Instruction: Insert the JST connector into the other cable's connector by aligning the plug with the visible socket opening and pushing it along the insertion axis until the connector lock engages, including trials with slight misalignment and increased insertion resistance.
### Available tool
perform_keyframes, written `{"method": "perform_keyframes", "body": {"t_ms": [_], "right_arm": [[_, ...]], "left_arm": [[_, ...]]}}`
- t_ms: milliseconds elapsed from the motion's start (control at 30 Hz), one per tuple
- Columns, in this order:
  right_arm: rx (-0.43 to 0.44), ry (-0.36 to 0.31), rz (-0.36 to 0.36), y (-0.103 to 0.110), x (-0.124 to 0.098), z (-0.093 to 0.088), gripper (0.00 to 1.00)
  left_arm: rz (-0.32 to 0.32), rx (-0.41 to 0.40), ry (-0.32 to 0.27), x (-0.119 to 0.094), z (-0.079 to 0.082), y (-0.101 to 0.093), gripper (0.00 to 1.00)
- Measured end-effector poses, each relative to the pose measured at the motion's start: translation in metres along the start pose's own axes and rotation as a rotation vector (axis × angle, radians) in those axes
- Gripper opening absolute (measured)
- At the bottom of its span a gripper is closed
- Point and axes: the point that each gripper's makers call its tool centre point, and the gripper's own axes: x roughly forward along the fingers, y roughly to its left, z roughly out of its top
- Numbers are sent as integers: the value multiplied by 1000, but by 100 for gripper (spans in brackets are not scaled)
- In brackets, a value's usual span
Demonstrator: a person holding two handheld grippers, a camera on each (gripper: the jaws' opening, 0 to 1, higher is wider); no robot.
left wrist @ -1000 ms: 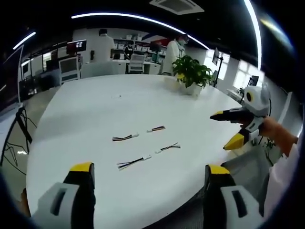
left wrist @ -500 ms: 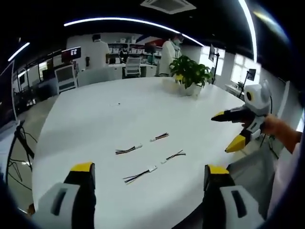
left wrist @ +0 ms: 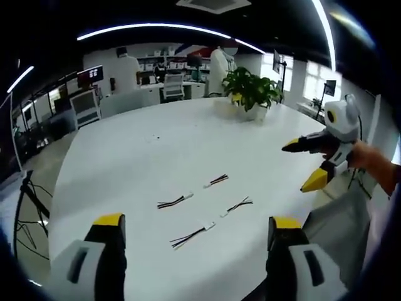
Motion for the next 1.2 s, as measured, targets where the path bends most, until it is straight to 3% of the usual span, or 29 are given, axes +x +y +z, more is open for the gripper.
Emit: {"method": "perform_keyframes", "body": {"t_ms": [400,1067,1200], "right_arm": [[-48,-7,-7,-11,8,14,87],[-85,11,7,-15,26,20,84],[-86,7,20,-15,32,25,84]], "left_arm": [[9,26,-12,10,11,9,91],[-13,65,-19,25,20,17,87],[-51,13,-46,30,25,16,87]]}}
